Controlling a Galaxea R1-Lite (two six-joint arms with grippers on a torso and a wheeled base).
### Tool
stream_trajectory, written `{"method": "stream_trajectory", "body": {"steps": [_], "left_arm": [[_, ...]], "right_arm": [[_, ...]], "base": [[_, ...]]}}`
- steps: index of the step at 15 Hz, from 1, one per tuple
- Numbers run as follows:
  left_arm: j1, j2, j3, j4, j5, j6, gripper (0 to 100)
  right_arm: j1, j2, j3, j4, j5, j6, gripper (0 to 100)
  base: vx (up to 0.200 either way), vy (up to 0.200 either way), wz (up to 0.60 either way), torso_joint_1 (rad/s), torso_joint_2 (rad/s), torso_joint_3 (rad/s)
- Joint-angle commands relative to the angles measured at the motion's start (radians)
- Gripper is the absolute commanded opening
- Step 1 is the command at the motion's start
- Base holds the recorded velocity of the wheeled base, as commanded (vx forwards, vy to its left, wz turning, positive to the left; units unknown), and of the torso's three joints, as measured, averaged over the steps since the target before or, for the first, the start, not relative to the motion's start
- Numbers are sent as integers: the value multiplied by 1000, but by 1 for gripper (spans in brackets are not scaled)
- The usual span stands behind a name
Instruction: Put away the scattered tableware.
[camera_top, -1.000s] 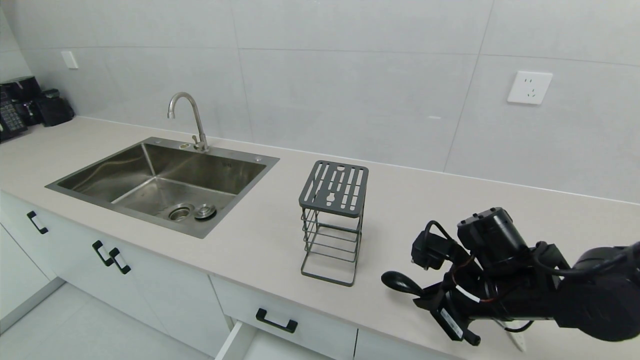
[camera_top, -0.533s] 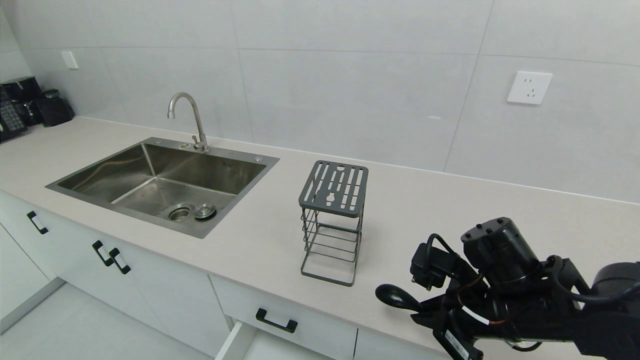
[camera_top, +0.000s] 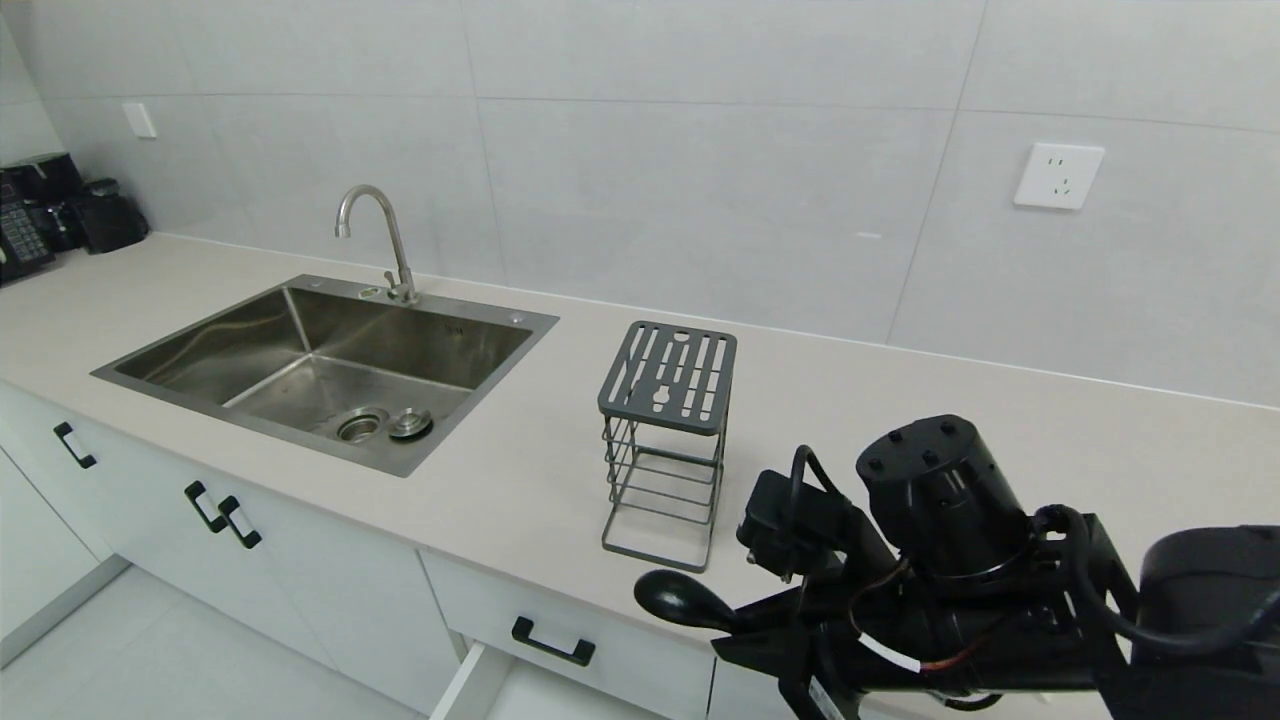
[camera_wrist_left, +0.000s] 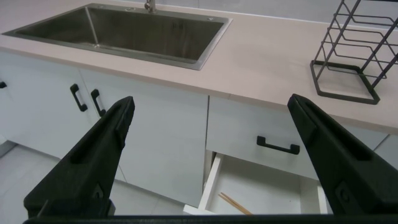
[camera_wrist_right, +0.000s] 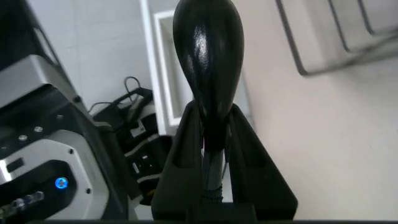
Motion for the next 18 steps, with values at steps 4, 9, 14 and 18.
{"method": "stream_trajectory", "body": {"steps": [4, 9, 14, 18], "left_arm": [[0, 1, 0, 0, -1, 0, 100], [0, 1, 0, 0, 1, 0, 100], [0, 1, 0, 0, -1, 0, 100], [0, 1, 0, 0, -1, 0, 100]], "right_arm": [[79, 19, 36, -122, -8, 5, 0], [168, 90, -154, -113, -25, -40, 0], [197, 145, -183, -108, -22, -31, 0], [255, 153, -191, -108, -25, 0, 0]], "base": [[0, 0, 0, 0, 0, 0], [0, 0, 0, 0, 0, 0], [0, 0, 0, 0, 0, 0], [0, 0, 0, -159, 312, 146]]}}
